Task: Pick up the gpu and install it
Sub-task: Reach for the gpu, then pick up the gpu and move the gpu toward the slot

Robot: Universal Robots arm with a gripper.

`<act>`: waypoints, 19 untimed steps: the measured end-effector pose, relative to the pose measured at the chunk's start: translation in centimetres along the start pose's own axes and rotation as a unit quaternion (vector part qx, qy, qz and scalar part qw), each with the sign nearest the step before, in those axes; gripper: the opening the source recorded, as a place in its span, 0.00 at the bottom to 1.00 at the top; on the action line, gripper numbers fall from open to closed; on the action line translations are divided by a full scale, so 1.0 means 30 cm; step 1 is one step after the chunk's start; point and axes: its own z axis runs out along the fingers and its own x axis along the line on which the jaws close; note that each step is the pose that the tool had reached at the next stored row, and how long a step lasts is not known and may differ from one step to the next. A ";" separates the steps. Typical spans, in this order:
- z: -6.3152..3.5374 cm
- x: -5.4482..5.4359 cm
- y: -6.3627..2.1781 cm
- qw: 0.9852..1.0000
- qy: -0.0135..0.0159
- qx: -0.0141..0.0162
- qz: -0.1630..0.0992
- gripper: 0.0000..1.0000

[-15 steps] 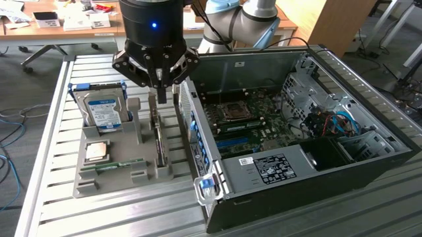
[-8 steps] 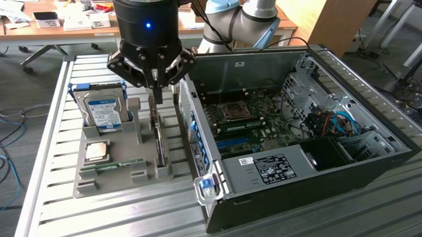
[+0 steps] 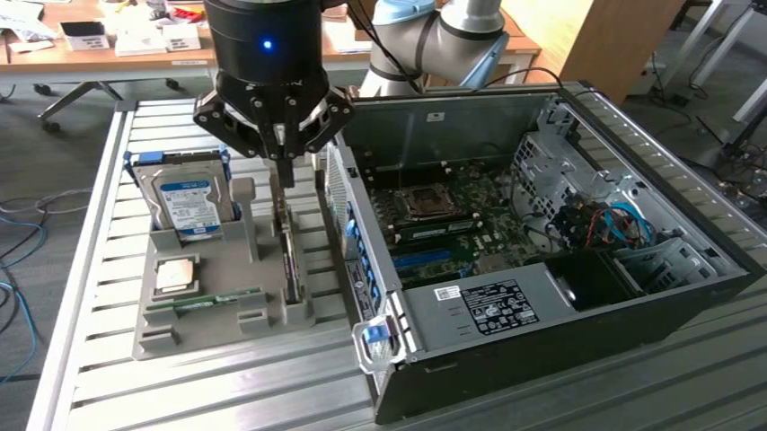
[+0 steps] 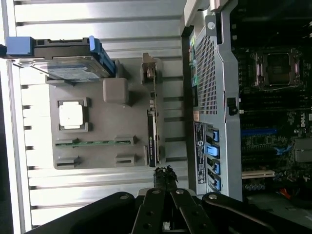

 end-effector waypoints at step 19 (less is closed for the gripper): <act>0.004 0.010 0.036 1.000 0.000 0.000 0.000 0.11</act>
